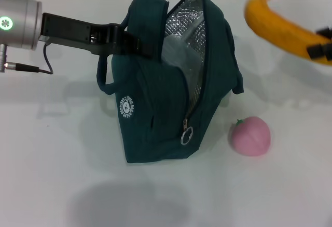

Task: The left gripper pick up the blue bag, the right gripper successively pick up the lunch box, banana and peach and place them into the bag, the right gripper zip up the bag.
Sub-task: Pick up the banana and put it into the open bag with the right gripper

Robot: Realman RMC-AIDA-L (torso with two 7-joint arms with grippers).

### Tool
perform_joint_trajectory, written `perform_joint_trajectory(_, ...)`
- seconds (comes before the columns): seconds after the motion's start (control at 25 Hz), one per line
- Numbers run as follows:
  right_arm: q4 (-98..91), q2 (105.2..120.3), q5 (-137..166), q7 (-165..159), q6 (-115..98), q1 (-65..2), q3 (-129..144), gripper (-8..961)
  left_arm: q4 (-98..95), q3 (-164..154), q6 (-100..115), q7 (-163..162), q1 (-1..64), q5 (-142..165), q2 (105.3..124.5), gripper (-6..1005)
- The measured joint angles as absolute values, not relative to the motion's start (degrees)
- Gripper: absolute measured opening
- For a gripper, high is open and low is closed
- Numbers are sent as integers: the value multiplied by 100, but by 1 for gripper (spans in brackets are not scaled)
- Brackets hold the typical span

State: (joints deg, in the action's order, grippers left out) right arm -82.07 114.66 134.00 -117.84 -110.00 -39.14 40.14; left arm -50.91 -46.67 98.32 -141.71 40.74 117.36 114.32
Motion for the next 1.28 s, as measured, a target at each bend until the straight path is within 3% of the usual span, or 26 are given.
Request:
perform_joint_trajectory(0.4, -8231, 11521, 11085, -11324, -11160, -3442, 3971, 443, -5096, -4667, 9874, -14174, 4004, 11610, 11438, 35)
perform_joint_trajectory(1.28, -7472, 11468, 11880, -11341, -11661, -3782, 5324, 443, -5131, -4735, 10098, -14130, 4108, 11424, 11483, 35)
